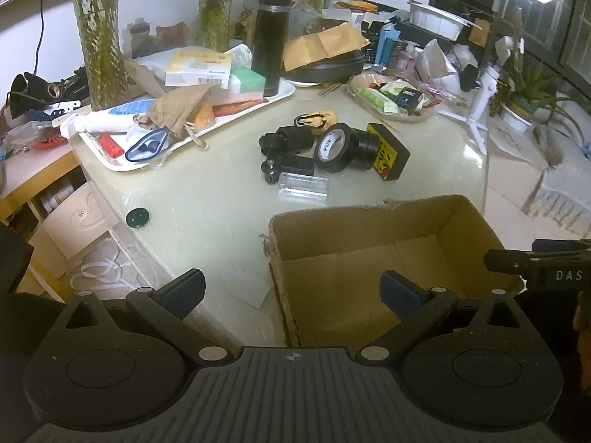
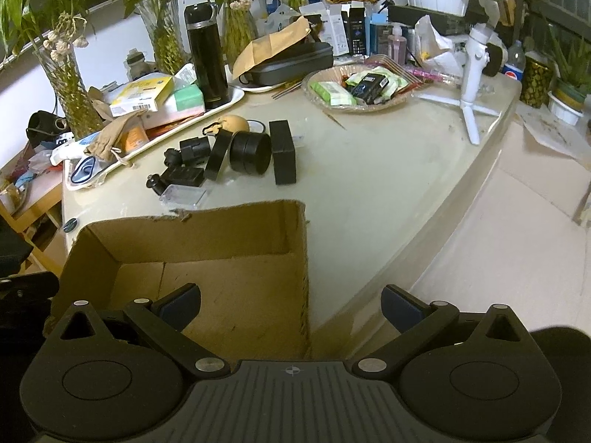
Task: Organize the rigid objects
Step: 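Move both tools from the box toward the black items on the table, then grasp the black prong adapter with the right tool while the left tool grasps a small black knob, then carry the adapter in the right tool while the left tool carries the knob toward the box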
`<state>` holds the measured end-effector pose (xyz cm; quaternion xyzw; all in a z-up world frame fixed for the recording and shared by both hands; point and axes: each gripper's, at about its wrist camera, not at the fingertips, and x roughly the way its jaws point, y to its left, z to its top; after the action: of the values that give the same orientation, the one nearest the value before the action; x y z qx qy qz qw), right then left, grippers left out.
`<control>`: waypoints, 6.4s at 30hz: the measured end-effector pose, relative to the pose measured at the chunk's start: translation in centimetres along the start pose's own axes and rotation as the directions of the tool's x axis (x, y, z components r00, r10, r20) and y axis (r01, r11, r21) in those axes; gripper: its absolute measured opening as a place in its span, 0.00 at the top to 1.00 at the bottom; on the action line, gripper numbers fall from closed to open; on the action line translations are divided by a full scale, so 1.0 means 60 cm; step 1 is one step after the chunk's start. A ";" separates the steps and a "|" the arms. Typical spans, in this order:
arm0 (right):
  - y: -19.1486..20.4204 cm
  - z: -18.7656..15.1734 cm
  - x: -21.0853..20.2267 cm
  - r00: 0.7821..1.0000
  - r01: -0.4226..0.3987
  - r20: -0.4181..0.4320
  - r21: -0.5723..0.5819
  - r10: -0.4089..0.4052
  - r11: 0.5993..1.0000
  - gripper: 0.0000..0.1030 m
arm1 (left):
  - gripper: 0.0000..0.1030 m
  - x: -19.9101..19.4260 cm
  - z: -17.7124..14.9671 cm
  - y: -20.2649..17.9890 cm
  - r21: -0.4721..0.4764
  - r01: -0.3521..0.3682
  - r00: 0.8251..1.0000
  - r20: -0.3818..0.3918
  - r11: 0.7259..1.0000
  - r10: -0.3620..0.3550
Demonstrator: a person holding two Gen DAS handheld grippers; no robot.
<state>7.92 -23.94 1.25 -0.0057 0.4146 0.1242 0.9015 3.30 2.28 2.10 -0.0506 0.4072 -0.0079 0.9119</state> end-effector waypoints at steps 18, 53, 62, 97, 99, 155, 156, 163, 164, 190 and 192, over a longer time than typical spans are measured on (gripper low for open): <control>-0.020 0.065 0.051 1.000 0.008 0.018 -0.007 -0.008 1.000 0.00 | 0.00 0.034 0.043 0.021 -0.008 -0.014 1.000 0.000 1.000 0.014; -0.052 0.176 0.188 0.998 -0.065 -0.002 -0.040 0.065 0.997 0.00 | 0.00 0.164 0.153 0.052 -0.032 0.006 1.000 -0.010 0.999 -0.007; -0.048 0.213 0.233 0.993 -0.120 0.002 -0.073 0.120 0.990 0.00 | 0.00 0.196 0.187 0.063 -0.025 0.007 1.000 0.003 1.000 -0.007; -0.014 0.249 0.341 0.990 -0.097 -0.116 -0.115 0.084 0.989 0.71 | 0.00 0.249 0.182 0.048 0.146 0.035 0.999 -0.045 0.989 -0.028; -0.020 0.250 0.333 0.992 -0.093 -0.100 -0.108 0.083 0.990 0.71 | 0.00 0.252 0.180 0.037 0.186 0.036 0.998 -0.054 0.982 -0.027; -0.066 0.214 0.178 0.989 -0.077 0.124 -0.011 0.078 0.997 0.71 | 0.77 0.199 0.187 0.032 0.100 0.060 0.998 0.027 0.993 -0.063; -0.066 0.210 0.170 0.988 -0.082 0.133 -0.007 0.083 0.997 0.71 | 0.77 0.192 0.184 0.030 0.098 0.064 0.997 0.033 0.993 -0.068; -0.067 0.181 0.128 0.983 -0.117 0.145 0.029 0.112 0.993 0.71 | 0.77 0.140 0.162 0.009 0.120 0.062 0.995 0.070 0.991 -0.071; -0.067 0.177 0.121 0.982 -0.123 0.149 0.033 0.117 0.992 0.71 | 0.77 0.132 0.159 0.006 0.123 0.060 0.995 0.076 0.991 -0.070; 0.026 0.051 -0.014 0.987 -0.159 0.014 -0.075 0.161 0.984 0.71 | 0.77 0.047 0.060 -0.057 0.265 0.092 0.995 -0.068 0.960 -0.076; 0.030 0.045 -0.011 0.988 -0.153 0.010 -0.086 0.154 0.984 0.71 | 0.77 0.052 0.054 -0.057 0.268 0.088 0.995 -0.076 0.959 -0.070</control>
<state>9.10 -22.03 3.70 -0.0111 0.4008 0.2109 0.8915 7.89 -1.00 2.29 0.0586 0.4297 -0.1014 0.8954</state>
